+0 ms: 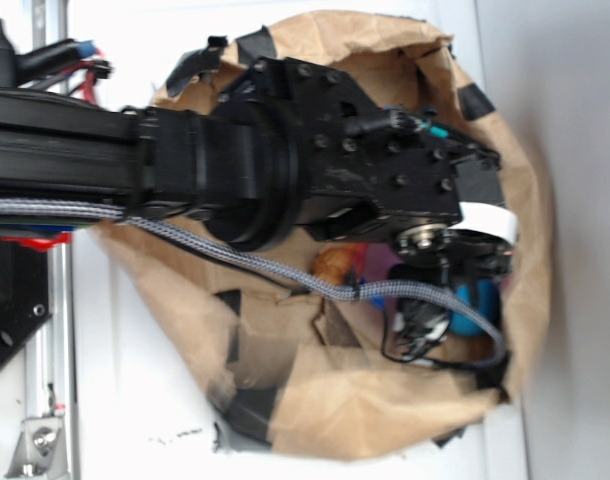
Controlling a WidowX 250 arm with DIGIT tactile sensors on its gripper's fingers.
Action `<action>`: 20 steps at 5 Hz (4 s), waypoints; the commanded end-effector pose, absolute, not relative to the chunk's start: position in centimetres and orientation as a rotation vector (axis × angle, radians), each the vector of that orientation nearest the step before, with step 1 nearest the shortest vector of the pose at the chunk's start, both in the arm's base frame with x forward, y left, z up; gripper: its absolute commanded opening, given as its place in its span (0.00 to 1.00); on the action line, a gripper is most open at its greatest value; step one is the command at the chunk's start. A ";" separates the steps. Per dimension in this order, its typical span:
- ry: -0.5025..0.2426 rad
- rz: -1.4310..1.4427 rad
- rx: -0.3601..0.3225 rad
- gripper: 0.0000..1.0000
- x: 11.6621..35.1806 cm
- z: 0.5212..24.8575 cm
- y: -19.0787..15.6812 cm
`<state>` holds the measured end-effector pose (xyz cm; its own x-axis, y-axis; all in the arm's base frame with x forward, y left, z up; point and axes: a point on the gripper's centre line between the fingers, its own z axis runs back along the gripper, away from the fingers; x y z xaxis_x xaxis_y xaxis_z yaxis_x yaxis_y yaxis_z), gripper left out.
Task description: Grab the blue ball.
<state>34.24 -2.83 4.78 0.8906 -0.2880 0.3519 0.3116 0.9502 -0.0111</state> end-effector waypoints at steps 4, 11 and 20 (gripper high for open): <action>-0.478 -0.362 -0.189 0.00 35.2 7.9 -0.9; -0.386 -0.453 -0.112 1.00 29.4 8.1 -1.1; -0.379 -0.154 -0.153 1.00 32.3 7.2 -1.5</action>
